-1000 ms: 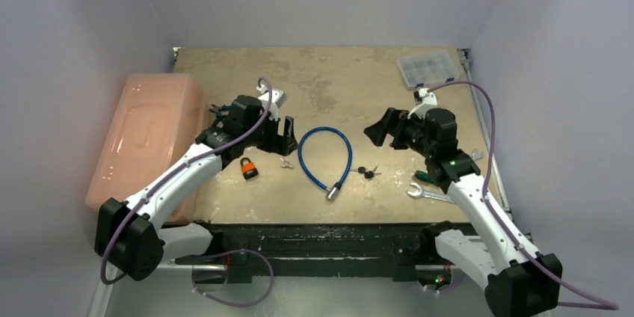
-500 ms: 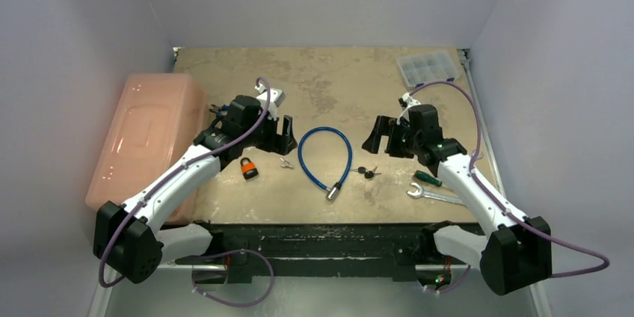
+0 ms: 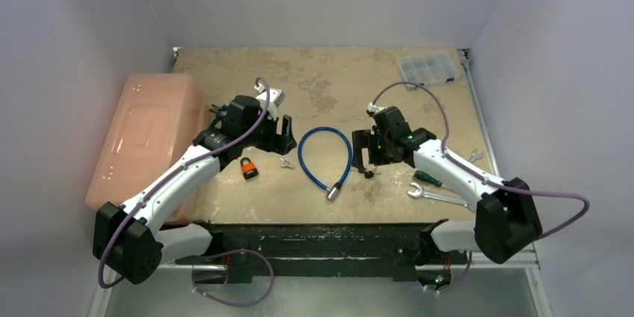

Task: Unlock with the key

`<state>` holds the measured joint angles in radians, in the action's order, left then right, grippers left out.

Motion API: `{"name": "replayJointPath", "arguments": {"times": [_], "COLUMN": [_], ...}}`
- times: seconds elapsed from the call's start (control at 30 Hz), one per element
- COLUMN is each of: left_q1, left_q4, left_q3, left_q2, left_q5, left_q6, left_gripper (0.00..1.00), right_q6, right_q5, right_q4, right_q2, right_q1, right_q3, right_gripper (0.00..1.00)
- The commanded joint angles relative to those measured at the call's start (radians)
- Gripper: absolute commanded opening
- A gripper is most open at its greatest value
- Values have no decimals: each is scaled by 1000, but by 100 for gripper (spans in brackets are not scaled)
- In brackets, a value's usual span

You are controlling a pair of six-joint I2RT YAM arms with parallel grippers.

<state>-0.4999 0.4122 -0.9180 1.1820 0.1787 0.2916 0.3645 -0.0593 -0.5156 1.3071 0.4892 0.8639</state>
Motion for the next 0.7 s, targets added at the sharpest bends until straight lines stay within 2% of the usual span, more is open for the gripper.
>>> {"name": "replayJointPath", "arguments": {"times": [0.0,0.37,0.53,0.67], "left_q1": [-5,-5,-5,-5], "left_q4": [-21,-17,-14,-12], "left_q3": [-5,-4,-4,-7], "left_q2": [-6,-7,-11,-12], "left_q5": [0,-9,-19,-23], "left_q6": [-11,-8,-7,-12], "left_gripper": [72,69,69,69], "right_q6": [-25,-40,-53,-56], "right_q5": [85,157,240,249], "right_q4": [-33,-12,-31,-28], "right_q2": [33,199,259,283], "right_q1": [32,97,109,110], "right_q3": [37,74,106,115], "right_gripper": [94,85,81,72]}}
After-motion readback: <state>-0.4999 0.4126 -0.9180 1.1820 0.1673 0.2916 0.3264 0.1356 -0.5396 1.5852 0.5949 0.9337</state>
